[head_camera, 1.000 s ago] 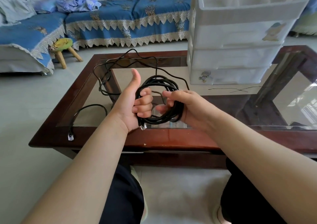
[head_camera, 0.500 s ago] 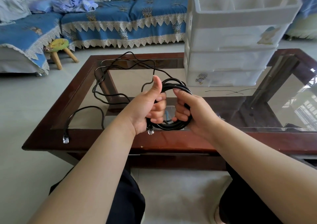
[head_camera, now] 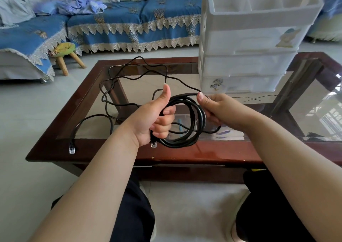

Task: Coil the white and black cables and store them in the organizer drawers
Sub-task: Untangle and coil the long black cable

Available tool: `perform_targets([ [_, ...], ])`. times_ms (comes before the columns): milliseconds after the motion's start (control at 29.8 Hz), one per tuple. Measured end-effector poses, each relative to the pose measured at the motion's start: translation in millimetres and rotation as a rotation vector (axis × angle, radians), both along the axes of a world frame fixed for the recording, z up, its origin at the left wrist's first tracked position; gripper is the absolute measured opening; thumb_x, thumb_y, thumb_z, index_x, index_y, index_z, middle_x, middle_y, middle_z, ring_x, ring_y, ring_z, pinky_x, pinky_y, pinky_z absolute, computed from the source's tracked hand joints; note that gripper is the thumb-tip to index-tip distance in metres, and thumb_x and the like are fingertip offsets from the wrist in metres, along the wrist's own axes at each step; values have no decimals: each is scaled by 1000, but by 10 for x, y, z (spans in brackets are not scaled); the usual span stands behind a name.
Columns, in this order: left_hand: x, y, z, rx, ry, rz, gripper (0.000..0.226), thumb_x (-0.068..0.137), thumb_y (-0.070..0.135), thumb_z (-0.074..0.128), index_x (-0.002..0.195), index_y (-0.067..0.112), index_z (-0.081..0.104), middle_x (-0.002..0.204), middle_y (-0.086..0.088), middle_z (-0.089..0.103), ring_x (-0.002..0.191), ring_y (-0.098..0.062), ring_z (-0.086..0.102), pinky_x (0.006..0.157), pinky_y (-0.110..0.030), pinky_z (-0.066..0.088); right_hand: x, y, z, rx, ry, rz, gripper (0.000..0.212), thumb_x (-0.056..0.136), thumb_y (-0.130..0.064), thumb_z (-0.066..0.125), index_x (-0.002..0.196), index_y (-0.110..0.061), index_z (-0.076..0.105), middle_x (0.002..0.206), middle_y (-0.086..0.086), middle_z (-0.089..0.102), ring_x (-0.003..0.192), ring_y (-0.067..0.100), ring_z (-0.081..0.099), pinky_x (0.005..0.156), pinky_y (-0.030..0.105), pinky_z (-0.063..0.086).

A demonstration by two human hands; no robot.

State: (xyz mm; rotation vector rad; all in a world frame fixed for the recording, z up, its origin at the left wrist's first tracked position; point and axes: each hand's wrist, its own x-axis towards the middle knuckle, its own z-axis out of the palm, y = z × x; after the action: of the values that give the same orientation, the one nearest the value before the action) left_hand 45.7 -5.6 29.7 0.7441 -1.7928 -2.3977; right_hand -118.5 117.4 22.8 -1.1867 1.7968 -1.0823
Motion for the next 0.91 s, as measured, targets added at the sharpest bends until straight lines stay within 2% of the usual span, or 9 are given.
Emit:
perform_targets([
  [134,15,-28,22,111,115,97,52,83,65,40,56,21,35,40,10,21,30,-3,15,35,-20,10,119,-22,-43,3,-78,-50,65,74,-72,30,55,-11,38,49,6,41,39,11,36,45,15,35],
  [235,35,-143,37,269,252,260,50,89,59,42,56,22,34,37,9,24,28,-2,20,30,-16,17,91,-29,-57,-47,-178,-10,63,83,-68,26,57,-14,45,63,-7,65,64,-1,62,74,13,43],
  [302,44,-206,32,342,303,368,51,94,56,40,56,23,35,37,8,24,26,-3,21,29,-16,19,34,-31,-58,-121,-222,68,57,86,-66,33,56,-20,47,78,2,71,87,12,67,91,25,42],
  [335,49,-227,27,377,326,410,50,95,55,40,57,23,35,37,8,25,26,-4,21,29,-16,19,2,-37,-61,-172,-208,42,53,89,-61,40,59,-19,49,76,7,70,82,18,66,87,29,45],
  [402,56,-272,26,432,380,489,48,96,51,42,58,23,34,37,8,25,26,-6,22,30,-16,20,-79,-40,-43,-300,-83,-128,41,93,-43,52,67,-12,56,57,3,58,55,13,53,63,24,44],
  [469,71,-332,27,453,423,571,46,97,49,42,59,23,34,38,8,25,26,-7,22,30,-16,21,-163,-55,-30,-389,84,-268,33,94,-36,55,78,-8,64,53,-3,47,49,9,40,52,19,34],
  [671,160,-529,8,623,497,894,48,98,40,41,56,20,36,41,8,27,29,-7,21,32,-17,20,-253,-78,-99,-249,157,-224,13,96,-25,52,106,-23,60,57,2,48,51,18,41,52,26,37],
  [771,189,-572,-20,628,427,1055,49,99,38,39,55,19,33,43,9,26,32,-7,19,35,-17,20,-109,-98,-136,-163,488,-280,16,97,-28,48,110,-33,56,74,-5,64,64,16,58,61,28,46],
  [905,163,-548,-62,481,325,1153,49,99,50,35,62,18,31,46,8,23,37,-9,18,39,-20,20,286,-122,-216,61,938,-124,25,98,-29,41,117,-25,56,93,6,69,82,31,63,64,36,50],
])
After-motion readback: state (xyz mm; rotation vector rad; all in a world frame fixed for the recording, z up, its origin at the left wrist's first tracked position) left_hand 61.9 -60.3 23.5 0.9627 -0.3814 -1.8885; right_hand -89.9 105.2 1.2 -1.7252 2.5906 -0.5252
